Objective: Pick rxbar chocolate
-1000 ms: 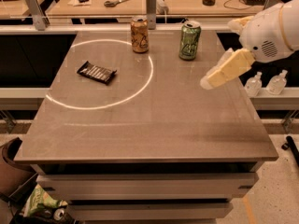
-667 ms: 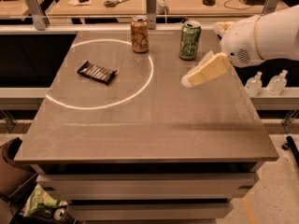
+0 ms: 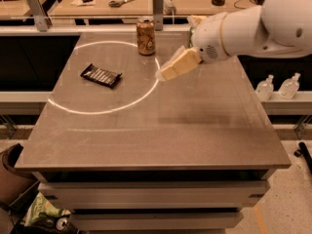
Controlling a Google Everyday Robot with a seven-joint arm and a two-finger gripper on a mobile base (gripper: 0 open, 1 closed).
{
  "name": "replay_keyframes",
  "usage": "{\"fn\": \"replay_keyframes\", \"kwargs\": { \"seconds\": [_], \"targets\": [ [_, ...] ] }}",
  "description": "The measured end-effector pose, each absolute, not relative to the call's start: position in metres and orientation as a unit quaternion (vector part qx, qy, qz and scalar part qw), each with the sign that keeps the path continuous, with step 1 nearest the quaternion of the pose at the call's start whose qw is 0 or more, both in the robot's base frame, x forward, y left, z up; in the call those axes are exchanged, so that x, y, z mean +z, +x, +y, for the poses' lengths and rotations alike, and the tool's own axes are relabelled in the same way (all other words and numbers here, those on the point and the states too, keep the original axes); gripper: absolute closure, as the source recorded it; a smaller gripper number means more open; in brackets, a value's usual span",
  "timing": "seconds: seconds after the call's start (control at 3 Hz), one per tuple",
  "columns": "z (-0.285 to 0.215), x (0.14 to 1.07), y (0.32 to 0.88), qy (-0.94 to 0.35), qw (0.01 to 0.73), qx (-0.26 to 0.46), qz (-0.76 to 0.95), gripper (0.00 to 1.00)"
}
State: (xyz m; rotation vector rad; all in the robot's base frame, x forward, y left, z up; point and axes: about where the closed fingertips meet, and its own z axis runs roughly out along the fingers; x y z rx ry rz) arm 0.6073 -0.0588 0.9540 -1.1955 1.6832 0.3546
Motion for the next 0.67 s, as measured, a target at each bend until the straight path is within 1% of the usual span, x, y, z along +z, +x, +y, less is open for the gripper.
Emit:
{"fn": "replay_keyframes", "kwargs": {
  "seconds": [0.33,0.67],
  "targets": [
    [-0.0014,0.96,0.6113,-0.527,0.489,0.16,0.676,0.0],
    [-0.0013,0.9601,0.6113,-0.527,0.489,0.16,0.676,0.0]
  ]
}}
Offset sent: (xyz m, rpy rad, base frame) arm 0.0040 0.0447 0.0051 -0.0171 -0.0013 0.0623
